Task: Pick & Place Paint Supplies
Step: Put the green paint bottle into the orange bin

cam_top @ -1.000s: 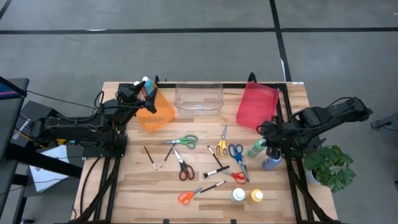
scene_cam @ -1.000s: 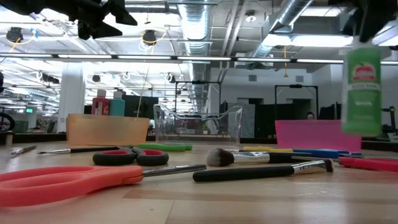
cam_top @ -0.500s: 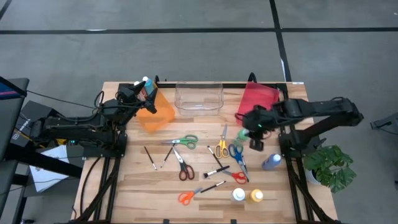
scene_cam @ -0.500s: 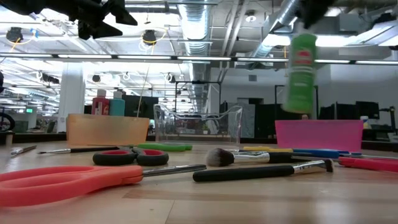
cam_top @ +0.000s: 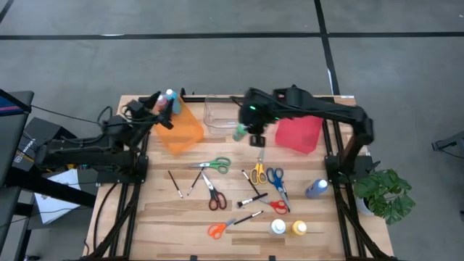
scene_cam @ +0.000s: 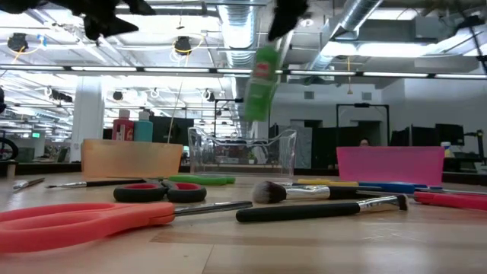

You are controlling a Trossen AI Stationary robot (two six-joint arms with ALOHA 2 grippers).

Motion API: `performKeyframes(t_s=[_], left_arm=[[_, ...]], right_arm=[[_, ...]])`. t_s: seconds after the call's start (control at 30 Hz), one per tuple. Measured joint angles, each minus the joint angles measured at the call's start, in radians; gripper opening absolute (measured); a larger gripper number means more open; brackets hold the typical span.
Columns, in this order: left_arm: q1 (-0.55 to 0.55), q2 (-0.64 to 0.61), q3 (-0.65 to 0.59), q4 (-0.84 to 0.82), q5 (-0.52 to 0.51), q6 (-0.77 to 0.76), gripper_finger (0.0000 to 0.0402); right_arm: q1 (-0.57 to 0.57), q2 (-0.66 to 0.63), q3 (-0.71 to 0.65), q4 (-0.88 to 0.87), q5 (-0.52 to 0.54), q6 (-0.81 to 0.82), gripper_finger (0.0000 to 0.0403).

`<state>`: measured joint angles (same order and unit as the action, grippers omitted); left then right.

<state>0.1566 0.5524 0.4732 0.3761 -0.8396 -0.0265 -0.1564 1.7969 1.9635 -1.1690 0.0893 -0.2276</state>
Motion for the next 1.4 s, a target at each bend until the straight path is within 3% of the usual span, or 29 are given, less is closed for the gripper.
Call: performKeyframes(t_s=[0.13,0.33,0.47,0.63,0.93,1.1,1.4], left_arm=[[0.0,-0.082,0.0,-0.05,0.064,-0.001,0.0305],[0.0,-0.093,0.0,-0.327,0.214,-0.115,0.0301],[0.0,0.02,0.0,-0.363,0.357,-0.17,0.0309],[0.0,0.233,0.006,-0.203,0.5,-0.165,0.0317],[0.0,0.53,0.185,-0.181,0.756,-0.088,0.0318],[0.0,0.589,0.225,-0.185,0.903,-0.086,0.0319],[-0.031,0.663,0.228,-0.167,0.964,-0.108,0.0319]], right_arm=[[-0.023,0.14,0.155,-0.01,-0.054,-0.045,0.0113],[-0.011,0.241,0.345,-0.058,-0.124,-0.092,0.0119],[-0.001,0.254,0.385,-0.08,-0.138,-0.095,0.0113],[0.013,0.253,0.386,-0.093,-0.142,-0.083,0.0121],[0.054,0.253,0.386,-0.119,-0.147,-0.06,0.0119],[0.072,0.253,0.386,-0.127,-0.145,-0.056,0.0119],[0.085,0.253,0.386,-0.109,-0.145,-0.057,0.0119]])
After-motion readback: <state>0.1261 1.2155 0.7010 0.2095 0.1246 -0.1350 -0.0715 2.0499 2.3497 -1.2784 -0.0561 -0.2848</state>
